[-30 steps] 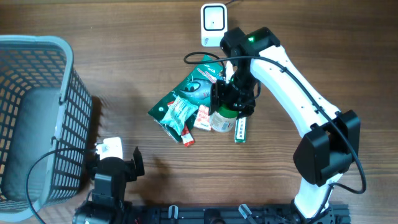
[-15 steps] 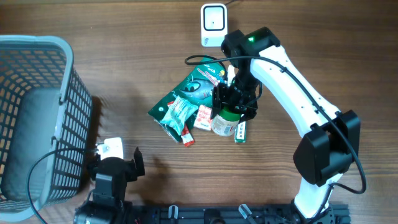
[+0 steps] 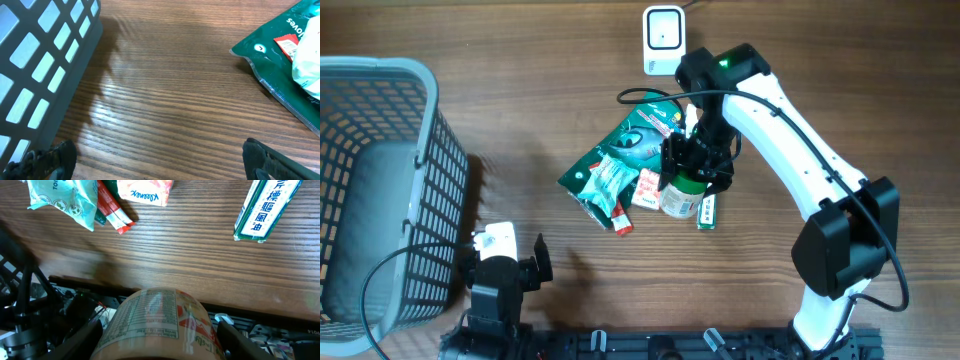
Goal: Scan the item barcode
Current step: 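Grasp the green-capped jar with the right gripper, then lift the jar up to the scanner face with the right gripper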
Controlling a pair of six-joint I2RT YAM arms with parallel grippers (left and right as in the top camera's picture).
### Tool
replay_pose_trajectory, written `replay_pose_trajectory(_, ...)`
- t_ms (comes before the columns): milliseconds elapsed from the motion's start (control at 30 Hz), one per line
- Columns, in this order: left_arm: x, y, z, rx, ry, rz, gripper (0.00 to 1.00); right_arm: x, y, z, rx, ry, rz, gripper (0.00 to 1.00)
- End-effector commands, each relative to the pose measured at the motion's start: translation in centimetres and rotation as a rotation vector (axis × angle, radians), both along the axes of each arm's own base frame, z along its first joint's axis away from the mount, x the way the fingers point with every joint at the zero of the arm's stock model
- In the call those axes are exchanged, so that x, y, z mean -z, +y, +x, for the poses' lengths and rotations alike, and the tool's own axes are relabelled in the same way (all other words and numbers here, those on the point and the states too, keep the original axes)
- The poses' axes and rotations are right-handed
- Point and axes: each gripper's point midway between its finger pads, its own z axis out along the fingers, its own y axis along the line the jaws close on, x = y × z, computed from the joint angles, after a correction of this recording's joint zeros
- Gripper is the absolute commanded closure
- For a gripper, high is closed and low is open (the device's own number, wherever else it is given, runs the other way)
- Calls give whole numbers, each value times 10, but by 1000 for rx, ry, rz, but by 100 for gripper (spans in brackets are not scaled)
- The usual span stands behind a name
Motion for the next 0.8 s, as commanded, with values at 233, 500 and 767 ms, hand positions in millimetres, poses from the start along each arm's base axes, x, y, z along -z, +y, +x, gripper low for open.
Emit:
replay_pose_trajectory(233,5,0,0,13,5,10,0,-9,7,4,-15,-37,48,56)
replay_pose_trajectory(500,5,0,0,13,7,10,0,-5,6,14,-11,-81,31,55)
replay_pose_trajectory(767,5,0,0,13,7,10,0,-4,15,141,36,-654,-23,52)
